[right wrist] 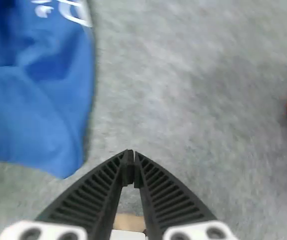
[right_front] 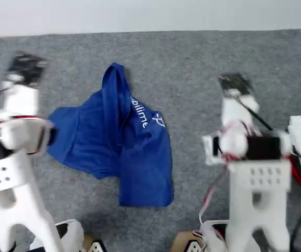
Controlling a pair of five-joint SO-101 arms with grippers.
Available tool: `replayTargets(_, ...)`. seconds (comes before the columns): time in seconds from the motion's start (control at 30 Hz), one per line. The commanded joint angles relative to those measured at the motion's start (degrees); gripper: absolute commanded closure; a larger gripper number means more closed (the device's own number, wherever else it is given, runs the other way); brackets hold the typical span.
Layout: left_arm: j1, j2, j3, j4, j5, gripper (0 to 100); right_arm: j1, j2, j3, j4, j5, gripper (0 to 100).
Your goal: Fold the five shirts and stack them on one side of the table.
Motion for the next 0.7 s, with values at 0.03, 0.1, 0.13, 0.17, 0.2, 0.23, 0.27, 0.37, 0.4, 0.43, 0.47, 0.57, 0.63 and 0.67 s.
replayTargets(0.03,-13.36,-1.41,0.04,1.32,-0.44,79,-8.84,15.6,-14.15,2.33,0.53,98.8)
replayTargets(0.1,-18.29,-1.41,0.04,1.32,-0.44,79,-12.79,21.05,-16.97,2.33,0.53,98.8)
replayTargets(0.13,-20.31,-1.32,0.04,1.32,-0.44,79,-14.81,23.6,-17.93,2.33,0.53,98.8)
replayTargets(0.17,-22.51,-1.32,0.04,1.32,-0.44,79,-16.75,26.07,-18.9,2.24,0.44,98.8)
replayTargets(0.2,-24.53,-1.32,0.04,1.32,-0.44,79,-18.42,28.44,-19.6,2.24,0.44,98.8)
replayTargets(0.23,-26.46,-1.32,0.04,1.32,-0.44,79,-20.0,30.99,-20.66,2.15,0.44,98.8)
replayTargets(0.27,-28.04,-1.23,0.04,1.32,-0.44,79,-21.41,33.36,-21.63,1.8,0.44,98.8)
replayTargets(0.37,-31.56,-1.41,1.98,0.79,-0.53,79,-24.31,40.66,-25.67,-0.4,0.44,98.8)
replayTargets(0.4,-32.44,-1.49,3.38,0.18,-0.53,79,-25.1,43.03,-27.52,-1.1,0.44,98.8)
replayTargets(0.43,-33.41,-1.49,4.88,-0.7,-0.53,79,-25.71,45.32,-29.27,-1.8,0.44,98.8)
replayTargets(0.47,-34.29,-1.58,6.37,-1.67,-0.53,79,-26.15,47.69,-31.03,-2.42,0.44,98.8)
replayTargets(0.57,-36.75,-1.58,9.36,-3.87,-0.53,79,-26.59,54.73,-36.57,-3.47,0.53,98.8)
replayTargets(0.63,-37.71,-1.58,10.68,-4.66,-0.53,79,-26.68,59.12,-39.74,-3.38,0.7,98.8)
replayTargets(0.67,-37.98,-1.58,11.12,-4.75,-0.53,79,-26.68,61.23,-41.05,-3.03,0.79,98.8)
